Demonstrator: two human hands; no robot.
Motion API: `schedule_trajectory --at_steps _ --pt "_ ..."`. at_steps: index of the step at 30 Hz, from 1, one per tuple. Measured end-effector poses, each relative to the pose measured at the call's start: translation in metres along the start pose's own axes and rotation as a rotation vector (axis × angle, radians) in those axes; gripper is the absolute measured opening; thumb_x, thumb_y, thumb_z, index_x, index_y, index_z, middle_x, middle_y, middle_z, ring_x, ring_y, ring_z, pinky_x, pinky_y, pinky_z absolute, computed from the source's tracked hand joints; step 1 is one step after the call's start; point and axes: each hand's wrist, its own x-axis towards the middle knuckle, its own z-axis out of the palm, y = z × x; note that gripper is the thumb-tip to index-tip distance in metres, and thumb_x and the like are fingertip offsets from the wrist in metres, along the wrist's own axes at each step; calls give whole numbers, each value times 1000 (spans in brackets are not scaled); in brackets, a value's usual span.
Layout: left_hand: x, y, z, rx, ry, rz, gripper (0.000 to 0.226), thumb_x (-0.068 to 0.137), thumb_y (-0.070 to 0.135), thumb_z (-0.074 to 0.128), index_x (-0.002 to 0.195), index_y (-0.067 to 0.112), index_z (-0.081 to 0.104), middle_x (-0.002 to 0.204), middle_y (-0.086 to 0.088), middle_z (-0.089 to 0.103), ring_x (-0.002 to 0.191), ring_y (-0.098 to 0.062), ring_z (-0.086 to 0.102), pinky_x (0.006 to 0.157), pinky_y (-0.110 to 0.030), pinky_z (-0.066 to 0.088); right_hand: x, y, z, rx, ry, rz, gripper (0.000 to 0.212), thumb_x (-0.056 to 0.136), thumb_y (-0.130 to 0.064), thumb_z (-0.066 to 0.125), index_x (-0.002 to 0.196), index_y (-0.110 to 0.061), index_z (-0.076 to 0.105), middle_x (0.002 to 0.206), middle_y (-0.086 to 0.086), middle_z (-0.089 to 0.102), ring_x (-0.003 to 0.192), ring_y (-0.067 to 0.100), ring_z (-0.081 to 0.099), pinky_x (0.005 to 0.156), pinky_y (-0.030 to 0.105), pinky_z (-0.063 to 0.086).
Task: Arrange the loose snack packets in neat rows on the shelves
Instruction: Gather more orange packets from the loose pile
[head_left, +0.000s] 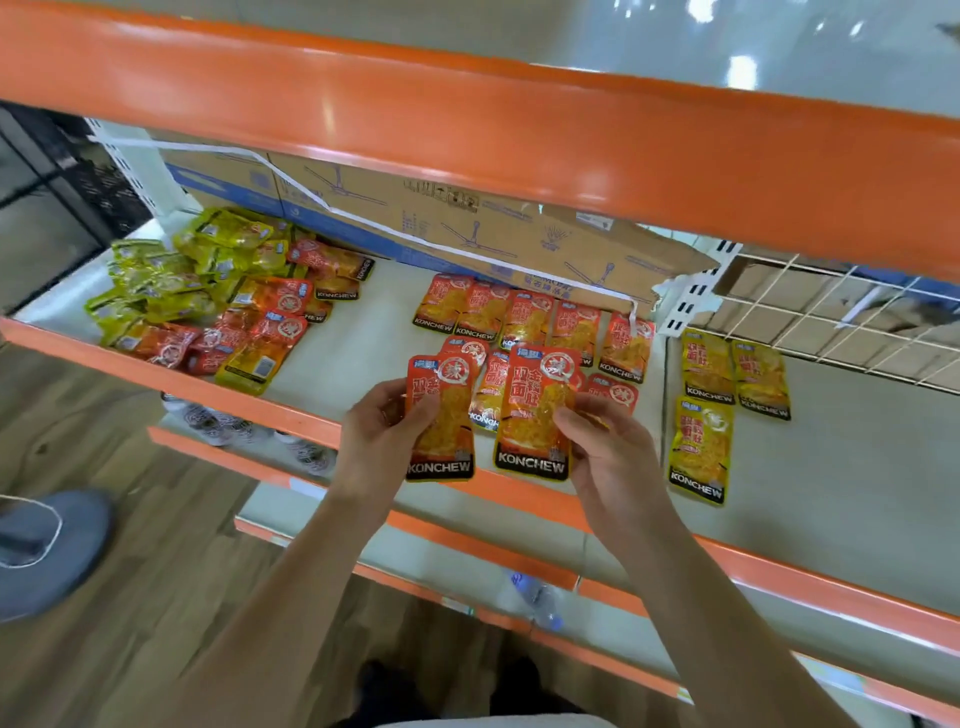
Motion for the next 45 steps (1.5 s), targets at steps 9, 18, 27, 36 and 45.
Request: schedule_trajectory --at_steps 9,18,27,36,45 --pt "61 7 -43 61 -133 0 12 94 18 68 105 21 69 86 6 76 83 -16 74 71 -31 61 14 27 56 -123 131 -60 13 92 1 63 86 -10 63 70 -1 60 63 10 57 60 22 47" --pt "127 8 -109 150 -246 24 11 96 19 66 107 21 66 89 4 74 83 -12 72 70 -27 60 24 69 133 -182 184 -147 17 91 2 64 84 -13 61 64 -3 60 63 12 56 64 26 46" --pt "154 17 -124 212 -322 19 27 95 22 68 120 17 64 103 -1 73 88 -14 73 75 -35 62 26 85 142 -424 264 -161 14 90 -1 66 91 -13 60 76 2 61 74 17 59 74 37 53" --pt "156 13 -119 232 -333 28 37 95 24 68 128 31 52 102 0 73 87 -16 74 78 -38 63 42 80 136 -652 222 -241 47 89 -3 67 106 -42 47 81 8 67 76 25 65 81 59 56" --pt "166 2 -113 481 -361 234 18 101 25 57 113 35 67 90 20 68 75 -9 64 69 -35 61 79 89 129 -1074 64 -369 29 93 -3 61 100 -30 67 88 -7 66 70 7 60 62 8 46"
